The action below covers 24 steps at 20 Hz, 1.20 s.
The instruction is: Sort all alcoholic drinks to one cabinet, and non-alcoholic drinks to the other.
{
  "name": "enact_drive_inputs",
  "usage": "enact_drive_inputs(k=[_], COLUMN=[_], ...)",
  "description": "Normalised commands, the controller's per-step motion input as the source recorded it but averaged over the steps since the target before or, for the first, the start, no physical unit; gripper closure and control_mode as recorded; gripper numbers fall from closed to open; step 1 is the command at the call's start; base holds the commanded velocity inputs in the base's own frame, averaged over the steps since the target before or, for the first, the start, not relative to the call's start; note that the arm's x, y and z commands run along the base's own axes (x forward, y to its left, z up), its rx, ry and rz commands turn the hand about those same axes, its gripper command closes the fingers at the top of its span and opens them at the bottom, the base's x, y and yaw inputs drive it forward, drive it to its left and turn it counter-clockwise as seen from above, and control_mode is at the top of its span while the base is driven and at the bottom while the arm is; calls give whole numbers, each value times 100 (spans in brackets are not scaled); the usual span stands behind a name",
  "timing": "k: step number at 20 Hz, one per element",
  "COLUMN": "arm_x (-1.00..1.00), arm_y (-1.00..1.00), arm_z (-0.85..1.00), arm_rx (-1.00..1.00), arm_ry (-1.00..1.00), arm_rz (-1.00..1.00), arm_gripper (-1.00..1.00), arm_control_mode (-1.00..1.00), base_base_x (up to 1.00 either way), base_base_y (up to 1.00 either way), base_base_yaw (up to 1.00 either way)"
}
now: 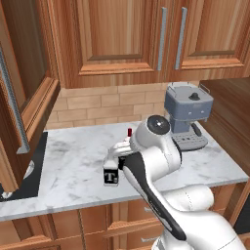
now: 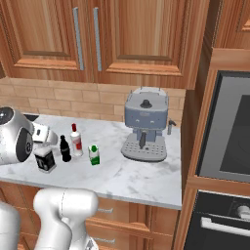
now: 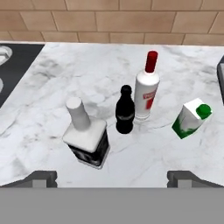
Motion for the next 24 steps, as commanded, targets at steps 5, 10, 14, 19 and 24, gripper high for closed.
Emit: enact_drive_inputs(k=[5, 10, 14, 19, 24], arm_x=[-12, -5, 0, 4, 17], arm_y=[19, 21, 19, 6, 2], arm_z=[-13, -11, -9, -7, -6], arm_rx=[0, 1, 1, 1, 1], arm_ry=[-8, -9, -6, -3, -1], arm_rz=[4, 5, 4, 2, 1], arm_gripper=[-100, -100, -100, -100, -100], arm_control_mode=[-100, -100, -100, -100, -100], base_base_x=[0, 0, 0, 0, 0], base_base_y=[0, 0, 0, 0, 0], base_base_yaw=[0, 0, 0, 0, 0])
